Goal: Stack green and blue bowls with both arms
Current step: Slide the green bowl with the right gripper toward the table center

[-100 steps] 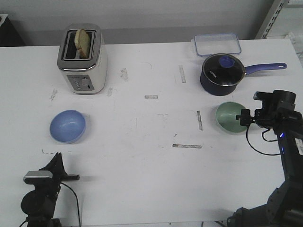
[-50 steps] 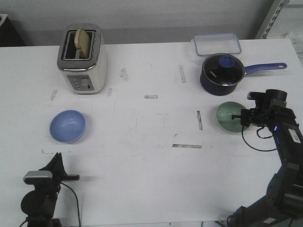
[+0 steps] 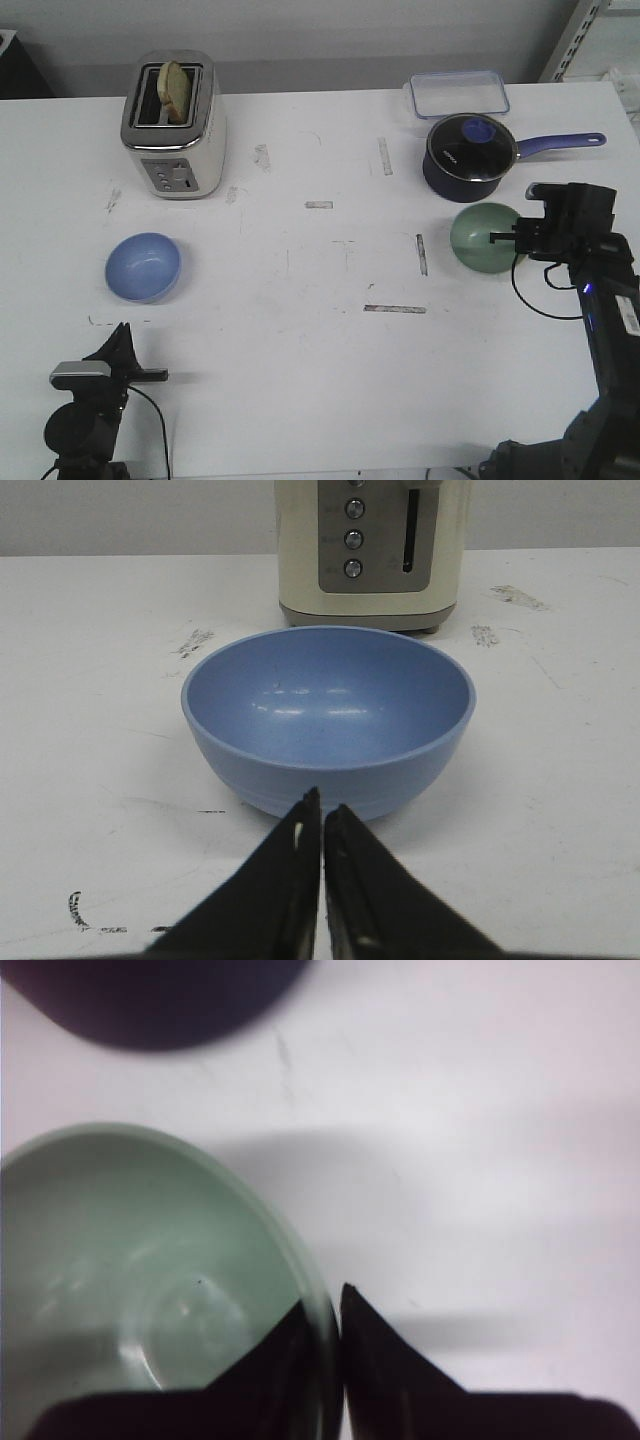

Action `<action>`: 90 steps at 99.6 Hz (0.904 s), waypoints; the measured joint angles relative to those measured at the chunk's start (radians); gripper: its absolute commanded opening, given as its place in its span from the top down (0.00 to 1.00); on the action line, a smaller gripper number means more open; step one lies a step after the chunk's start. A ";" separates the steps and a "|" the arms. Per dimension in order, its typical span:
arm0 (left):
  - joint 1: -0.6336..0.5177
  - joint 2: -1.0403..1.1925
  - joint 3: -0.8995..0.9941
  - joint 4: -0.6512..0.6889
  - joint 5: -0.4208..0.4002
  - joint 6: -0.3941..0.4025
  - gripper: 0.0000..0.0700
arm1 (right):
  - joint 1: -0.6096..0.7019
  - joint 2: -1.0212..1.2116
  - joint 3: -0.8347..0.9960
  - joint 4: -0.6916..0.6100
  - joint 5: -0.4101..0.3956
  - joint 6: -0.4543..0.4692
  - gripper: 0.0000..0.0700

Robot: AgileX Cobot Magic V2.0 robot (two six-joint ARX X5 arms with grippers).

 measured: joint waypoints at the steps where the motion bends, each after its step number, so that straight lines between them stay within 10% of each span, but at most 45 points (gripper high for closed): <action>1: 0.000 0.000 0.000 0.000 0.000 0.000 1.00 | 0.005 -0.010 0.000 0.000 -0.005 0.002 1.00; 58: 0.000 0.000 0.000 0.000 0.000 0.000 1.00 | 0.667 -0.085 0.001 0.037 -0.064 0.164 1.00; 90: 0.000 0.000 0.000 0.000 0.000 0.000 1.00 | 0.796 0.121 0.001 0.031 -0.052 0.169 1.00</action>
